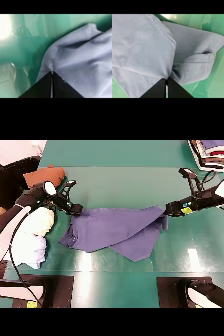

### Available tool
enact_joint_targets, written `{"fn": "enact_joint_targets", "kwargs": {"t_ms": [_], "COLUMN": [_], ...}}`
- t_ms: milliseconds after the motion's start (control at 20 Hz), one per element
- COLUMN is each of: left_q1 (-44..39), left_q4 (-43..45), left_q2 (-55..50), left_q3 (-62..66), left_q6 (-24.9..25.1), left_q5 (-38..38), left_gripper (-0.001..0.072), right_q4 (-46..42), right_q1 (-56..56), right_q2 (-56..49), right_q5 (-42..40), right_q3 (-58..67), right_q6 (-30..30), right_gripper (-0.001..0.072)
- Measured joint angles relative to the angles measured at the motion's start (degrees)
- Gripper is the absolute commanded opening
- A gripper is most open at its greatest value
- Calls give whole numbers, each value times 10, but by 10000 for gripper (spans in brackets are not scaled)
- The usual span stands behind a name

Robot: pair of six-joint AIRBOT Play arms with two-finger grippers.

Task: Fold the shirts.

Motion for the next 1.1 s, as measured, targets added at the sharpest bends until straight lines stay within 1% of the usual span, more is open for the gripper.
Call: {"fn": "enact_joint_targets", "kwargs": {"t_ms": [150,350,400,500,550,700,1100], "left_q1": [0,0,0,0,1,1,1], "left_q4": [4,7,10,20,24,32,40], "left_q2": [7,48,58,73,76,66,-38], "left_q3": [10,60,73,89,93,98,101], "left_q6": [0,0,1,2,2,1,-12], "left_q5": [-5,-4,-4,-4,-5,-2,21], "left_gripper": [28,30,42,567,587,587,582], "right_q4": [0,0,0,0,0,0,0], "right_q1": [0,1,1,1,1,1,1], "right_q2": [0,0,0,0,0,0,0], "right_q5": [-1,-2,-2,-2,-2,-2,11], "right_q3": [0,0,0,0,0,0,0], "right_q6": [2,3,3,3,3,4,4], "right_gripper": [12,12,12,12,12,12,12]}}
